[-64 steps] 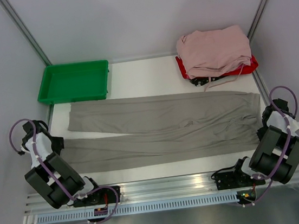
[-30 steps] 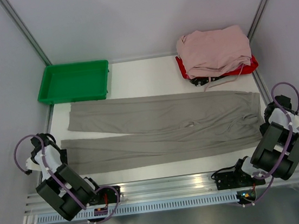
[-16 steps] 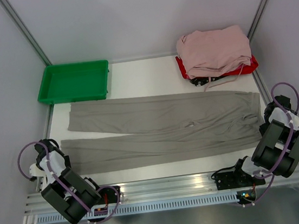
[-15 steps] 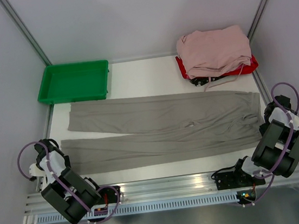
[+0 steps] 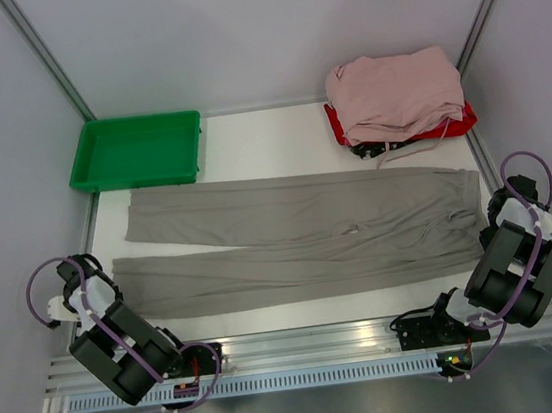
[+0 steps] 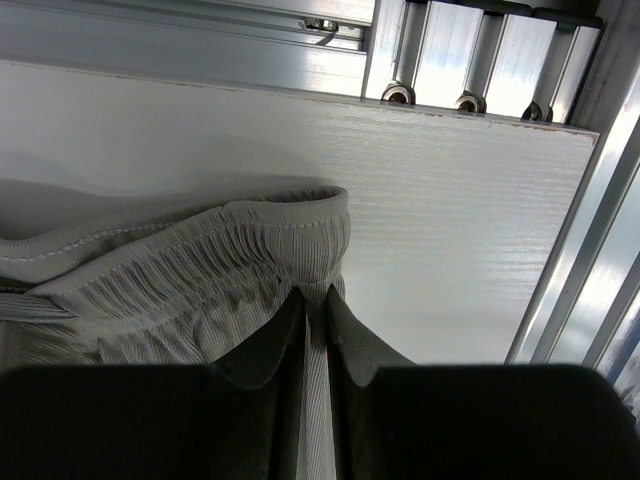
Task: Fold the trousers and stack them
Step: Fold the trousers
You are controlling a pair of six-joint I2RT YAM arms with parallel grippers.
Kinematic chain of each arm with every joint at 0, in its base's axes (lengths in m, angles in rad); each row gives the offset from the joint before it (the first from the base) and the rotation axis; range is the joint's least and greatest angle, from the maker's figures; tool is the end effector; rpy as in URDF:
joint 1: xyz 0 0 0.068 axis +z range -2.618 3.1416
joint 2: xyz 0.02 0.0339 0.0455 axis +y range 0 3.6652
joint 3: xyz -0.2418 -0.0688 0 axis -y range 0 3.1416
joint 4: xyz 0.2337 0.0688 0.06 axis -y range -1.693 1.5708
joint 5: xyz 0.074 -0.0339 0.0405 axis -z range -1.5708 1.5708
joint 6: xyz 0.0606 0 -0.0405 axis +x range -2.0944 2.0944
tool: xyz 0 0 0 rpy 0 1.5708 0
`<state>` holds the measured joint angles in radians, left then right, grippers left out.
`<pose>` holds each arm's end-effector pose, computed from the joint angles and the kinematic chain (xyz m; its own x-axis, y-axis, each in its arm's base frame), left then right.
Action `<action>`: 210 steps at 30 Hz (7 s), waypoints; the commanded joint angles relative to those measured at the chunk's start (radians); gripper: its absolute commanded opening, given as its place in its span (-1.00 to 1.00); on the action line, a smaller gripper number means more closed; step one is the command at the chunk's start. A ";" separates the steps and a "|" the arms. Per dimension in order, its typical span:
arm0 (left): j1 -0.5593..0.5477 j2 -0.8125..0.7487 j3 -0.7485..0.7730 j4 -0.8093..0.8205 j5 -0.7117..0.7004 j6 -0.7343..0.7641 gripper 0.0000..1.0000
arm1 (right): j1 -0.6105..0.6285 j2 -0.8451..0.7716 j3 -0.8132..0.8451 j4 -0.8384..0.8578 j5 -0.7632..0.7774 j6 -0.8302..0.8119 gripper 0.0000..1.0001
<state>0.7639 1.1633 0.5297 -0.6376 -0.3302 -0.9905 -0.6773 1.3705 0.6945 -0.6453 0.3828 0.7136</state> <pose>0.1213 0.1434 0.1200 0.2267 -0.8783 -0.4209 -0.9737 -0.2145 -0.0770 0.1603 -0.1579 0.1249 -0.1433 0.8944 -0.4236 0.9881 0.1053 -0.1120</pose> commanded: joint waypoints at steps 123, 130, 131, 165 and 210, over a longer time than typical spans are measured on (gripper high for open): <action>-0.575 0.460 0.687 -0.017 0.056 0.290 0.11 | 0.242 0.420 0.720 0.188 -0.504 -0.470 0.96; -0.598 0.541 0.647 0.019 0.059 0.024 0.04 | 0.245 0.342 0.600 0.211 -0.496 -0.441 0.96; -0.598 0.552 0.636 0.050 0.069 -0.011 0.02 | 0.245 0.335 0.596 0.213 -0.496 -0.442 0.96; -0.588 0.602 0.808 0.099 -0.069 -0.048 -0.86 | 0.245 0.383 0.609 0.194 -0.467 -0.413 0.96; -0.499 0.624 0.910 0.133 -0.004 0.309 0.46 | 0.245 0.276 0.458 0.072 -0.186 -0.292 0.96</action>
<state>0.2665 1.9488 1.4982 -0.4805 -0.3504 -0.7925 -0.4294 1.6924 1.1507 -0.5423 0.1425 0.4084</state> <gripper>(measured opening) 0.722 0.979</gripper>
